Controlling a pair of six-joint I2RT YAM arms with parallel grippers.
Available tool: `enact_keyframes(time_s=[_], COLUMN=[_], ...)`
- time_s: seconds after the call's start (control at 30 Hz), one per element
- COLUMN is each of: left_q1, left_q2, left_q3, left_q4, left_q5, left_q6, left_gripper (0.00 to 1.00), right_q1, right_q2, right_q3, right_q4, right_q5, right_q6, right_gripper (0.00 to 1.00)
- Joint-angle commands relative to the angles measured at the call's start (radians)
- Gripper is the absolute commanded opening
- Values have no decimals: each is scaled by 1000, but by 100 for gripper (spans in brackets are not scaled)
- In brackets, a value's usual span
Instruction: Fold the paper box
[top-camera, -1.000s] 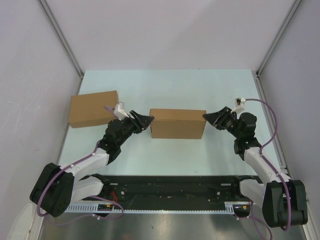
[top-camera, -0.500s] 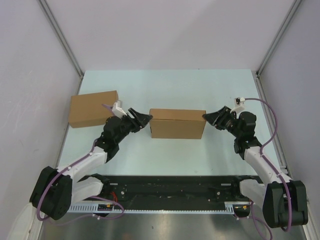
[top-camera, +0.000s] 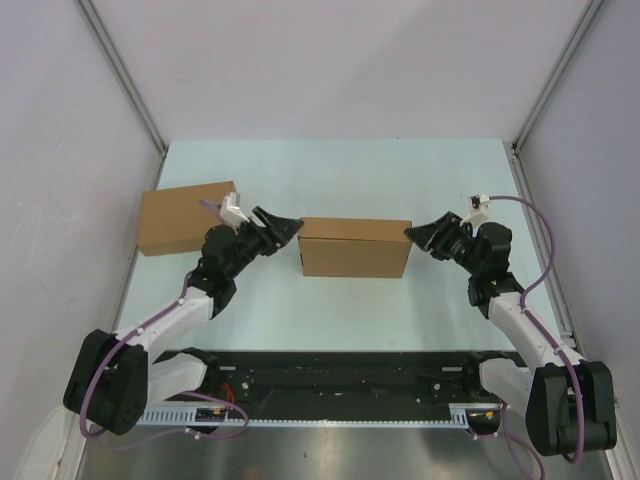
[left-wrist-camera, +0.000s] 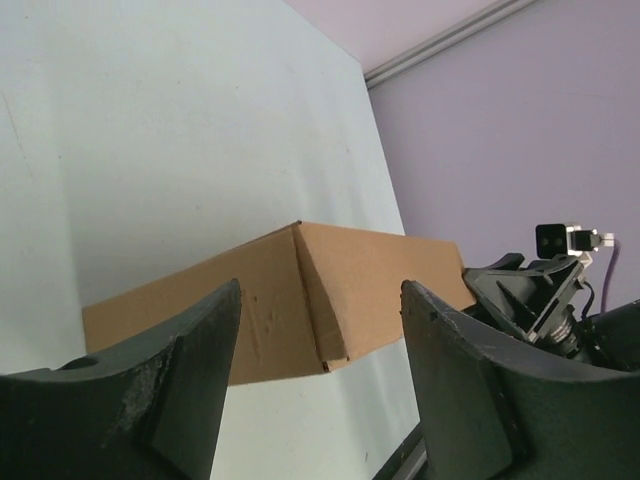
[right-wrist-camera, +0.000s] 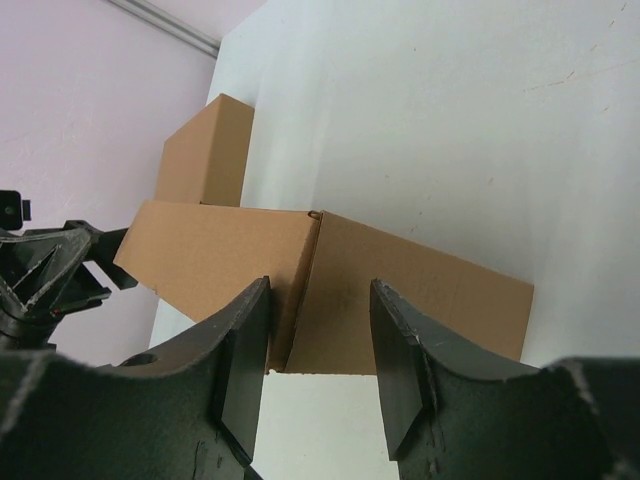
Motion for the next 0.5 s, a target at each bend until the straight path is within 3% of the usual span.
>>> enact_keyframes(time_s=[0.0, 0.17, 0.27, 0.47], left_q1=[53, 98, 101, 102], left_q2=[70, 262, 339, 342], left_q3=[0, -43, -45, -54], left_q4=[181, 506, 617, 616], left_q5=[145, 305, 360, 366], left_q6=[-80, -225, -275, -264], left_gripper=[69, 65, 61, 56], right_q1=[18, 23, 23, 23], right_q2=[39, 46, 48, 51], right_q3=[-23, -20, -18, -16], right_q4=[-186, -175, -178, -185], right_q5=[13, 4, 4, 10], right_q6=[-64, -63, -68, -74], right_gripper=[48, 47, 47, 47])
